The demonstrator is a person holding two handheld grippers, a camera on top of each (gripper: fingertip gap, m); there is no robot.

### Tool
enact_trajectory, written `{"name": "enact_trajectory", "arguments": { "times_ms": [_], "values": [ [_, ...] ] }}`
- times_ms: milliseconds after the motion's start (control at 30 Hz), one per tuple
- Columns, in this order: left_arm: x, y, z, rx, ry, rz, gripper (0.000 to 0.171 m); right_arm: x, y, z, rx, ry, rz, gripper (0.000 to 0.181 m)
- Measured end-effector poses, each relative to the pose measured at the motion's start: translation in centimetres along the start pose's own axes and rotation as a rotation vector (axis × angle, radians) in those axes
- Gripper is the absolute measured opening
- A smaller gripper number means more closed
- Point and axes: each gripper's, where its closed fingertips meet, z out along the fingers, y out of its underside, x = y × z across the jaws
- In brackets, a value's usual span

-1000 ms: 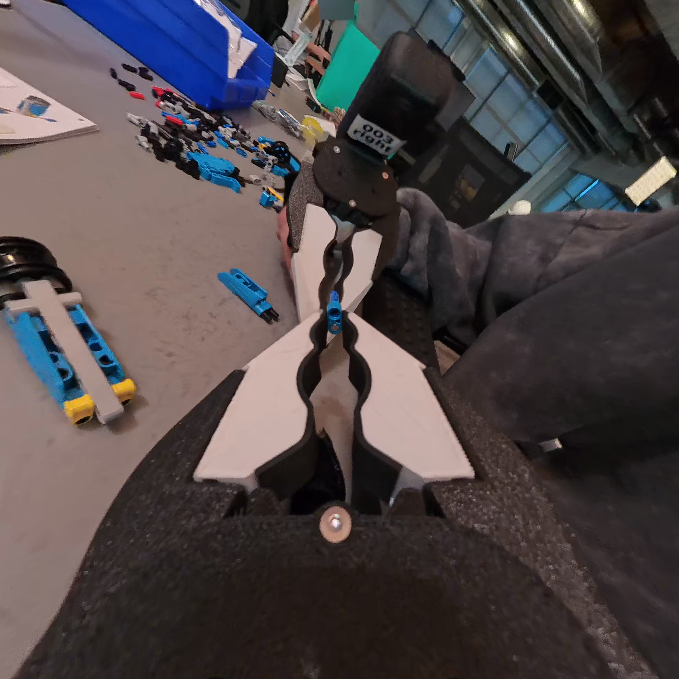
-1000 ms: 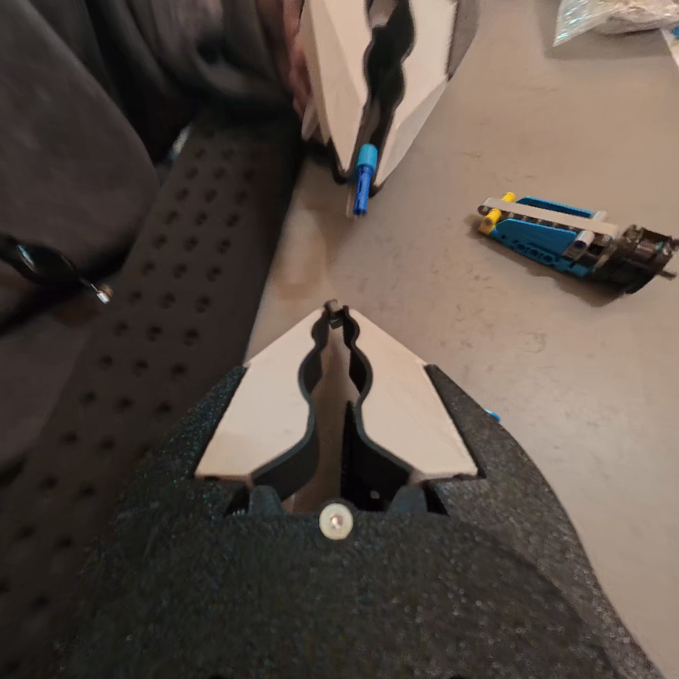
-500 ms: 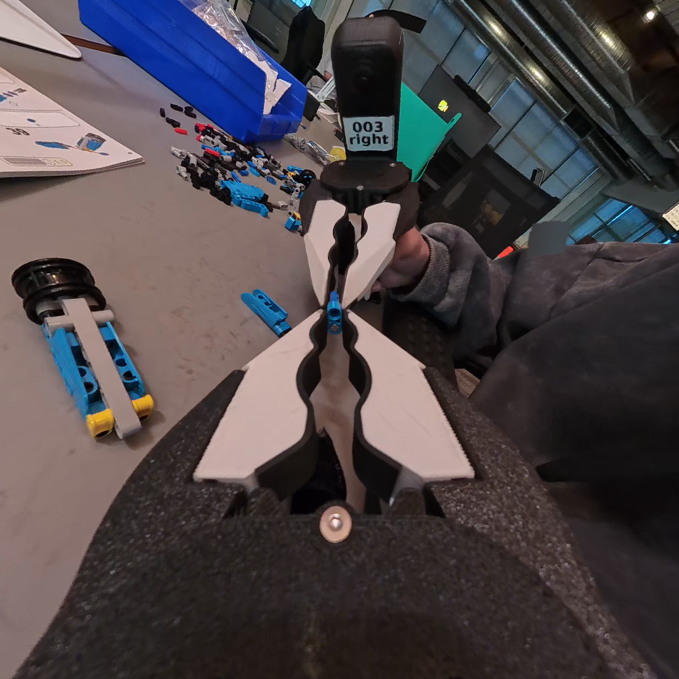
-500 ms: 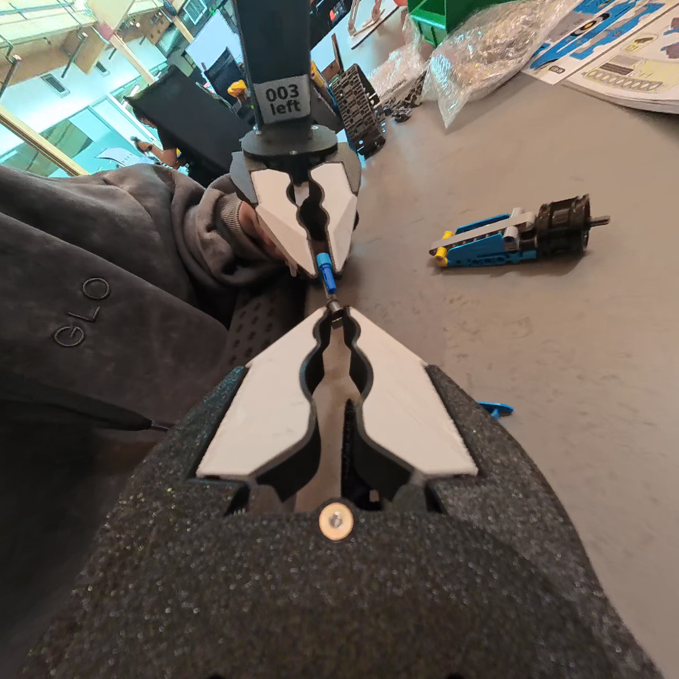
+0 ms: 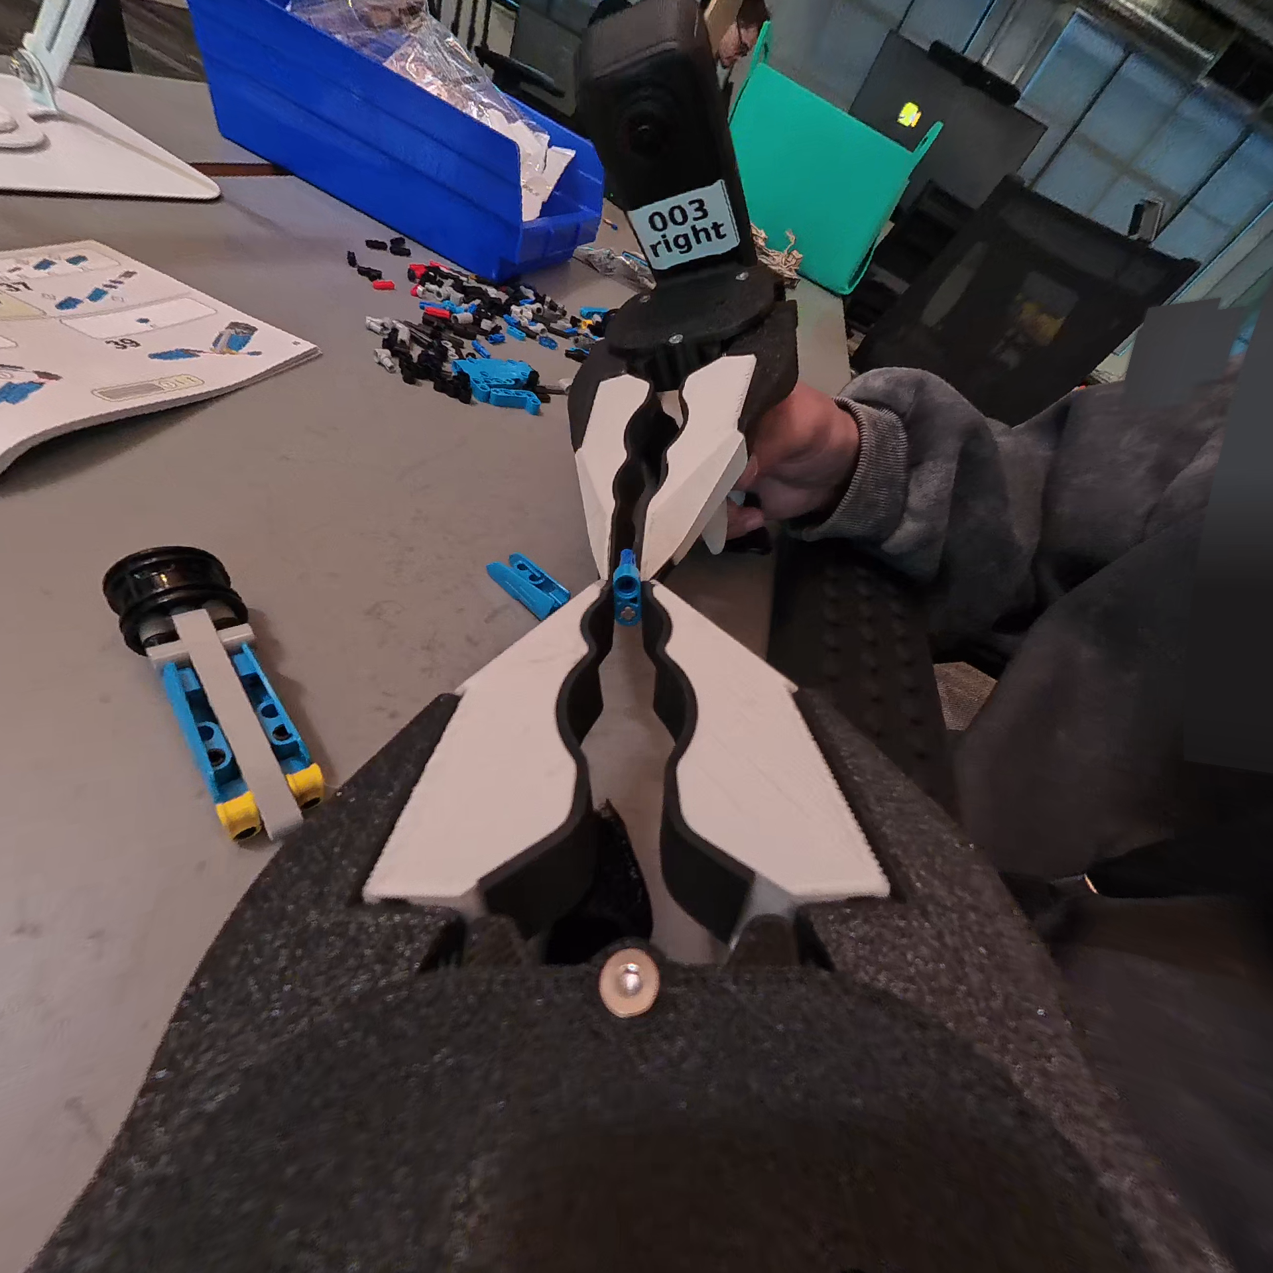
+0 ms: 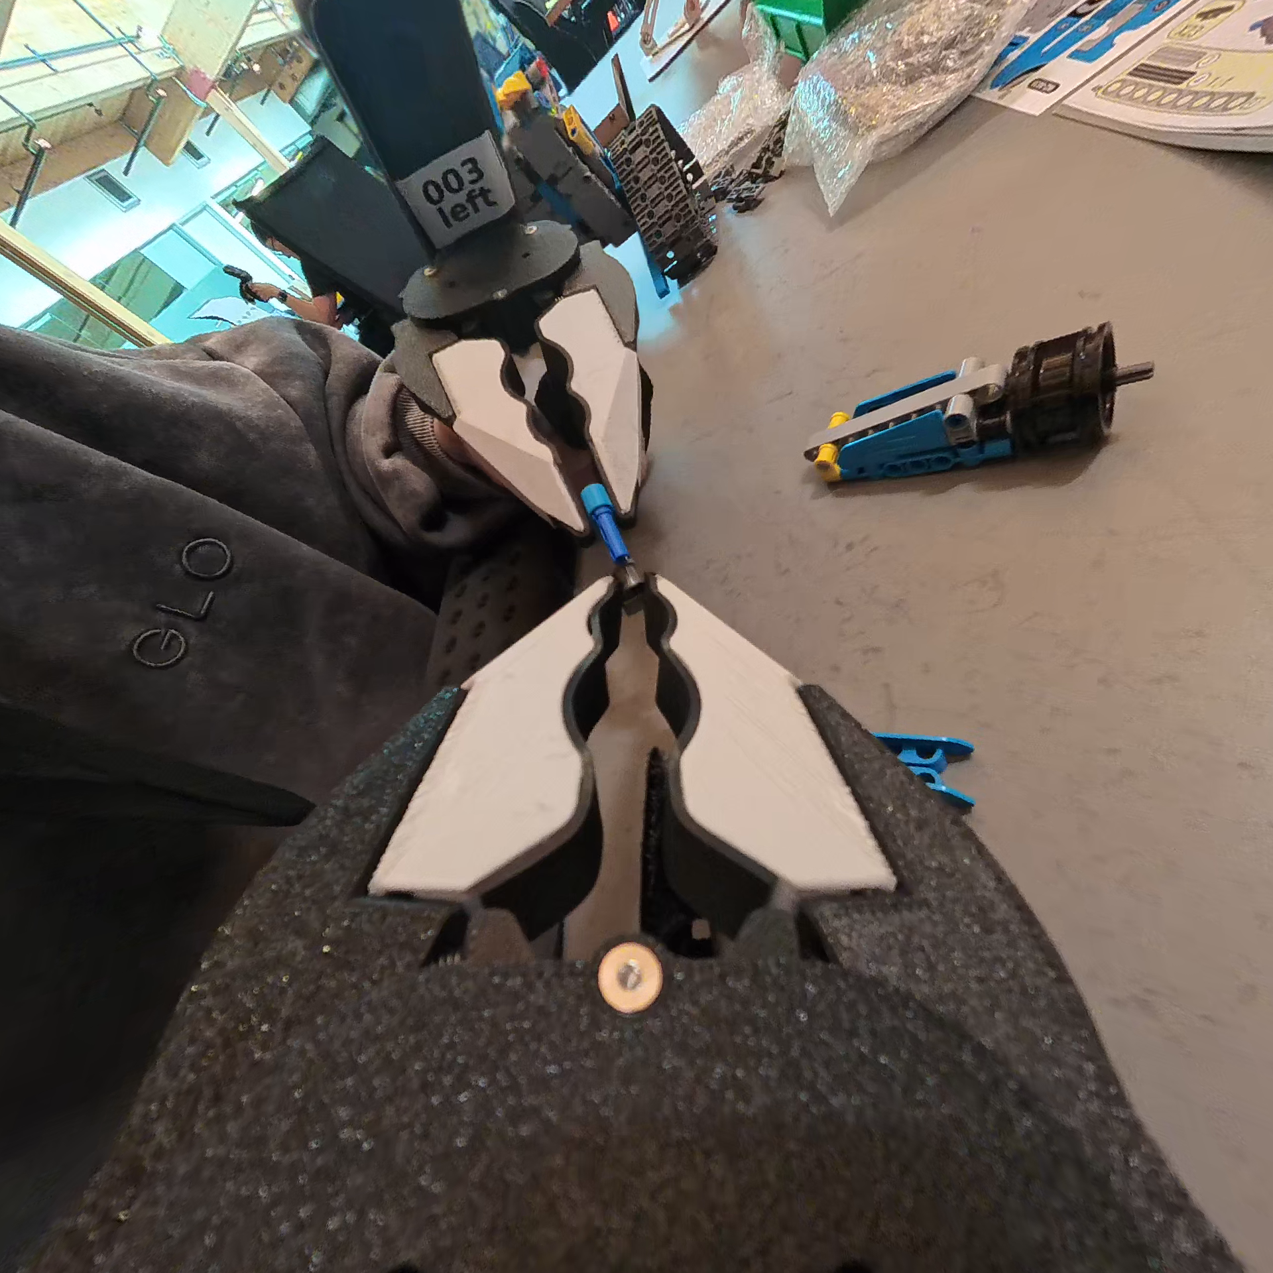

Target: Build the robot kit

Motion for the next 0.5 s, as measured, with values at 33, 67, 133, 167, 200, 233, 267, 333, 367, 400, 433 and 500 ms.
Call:
{"name": "enact_trajectory", "arguments": {
  "times_ms": [33,67,133,167,200,233,267,333,367,400,433,500],
  "values": [
    [0.0,-0.1,0.0,0.005,-0.002,0.002,0.007,0.0,-0.1,0.0,0.003,0.000,0.000,0.006],
    [0.0,-0.1,0.0,0.009,-0.005,0.002,0.007,0.0,-0.1,0.0,0.003,-0.001,-0.001,0.006],
    [-0.1,0.1,0.1,-0.002,-0.019,0.016,0.007,0.1,-0.1,0.0,0.000,0.016,-0.016,0.006],
    [-0.1,0.3,0.3,-0.018,-0.031,0.037,0.006,0.2,0.1,0.1,-0.016,0.034,-0.038,0.005],
    [-0.1,0.5,0.4,-0.032,-0.046,0.058,0.007,0.2,0.3,0.2,-0.030,0.049,-0.057,0.005],
    [-0.1,0.4,0.4,-0.030,-0.058,0.072,0.007,0.3,0.3,0.2,-0.035,0.074,-0.079,0.005],
    [-0.1,0.1,0.3,-0.012,-0.058,0.075,0.007,0.3,0.1,0.2,-0.022,0.080,-0.089,0.005],
    [0.0,0.1,0.3,-0.012,-0.059,0.085,0.007,0.0,-0.3,0.0,-0.006,0.070,-0.092,0.005],
    [0.0,0.2,0.4,-0.021,-0.059,0.085,0.007,0.2,0.0,0.1,-0.022,0.076,-0.093,0.005],
    [0.0,0.1,0.4,-0.012,-0.055,0.084,0.007,0.2,0.0,0.1,-0.018,0.076,-0.088,0.005],
    [0.0,-0.2,0.3,0.004,-0.049,0.083,0.007,0.1,-0.2,0.0,-0.001,0.067,-0.081,0.005],
    [-0.1,-0.6,0.1,0.025,-0.055,0.094,0.007,0.0,-0.8,-0.1,0.034,0.048,-0.067,0.006]
  ]
}}
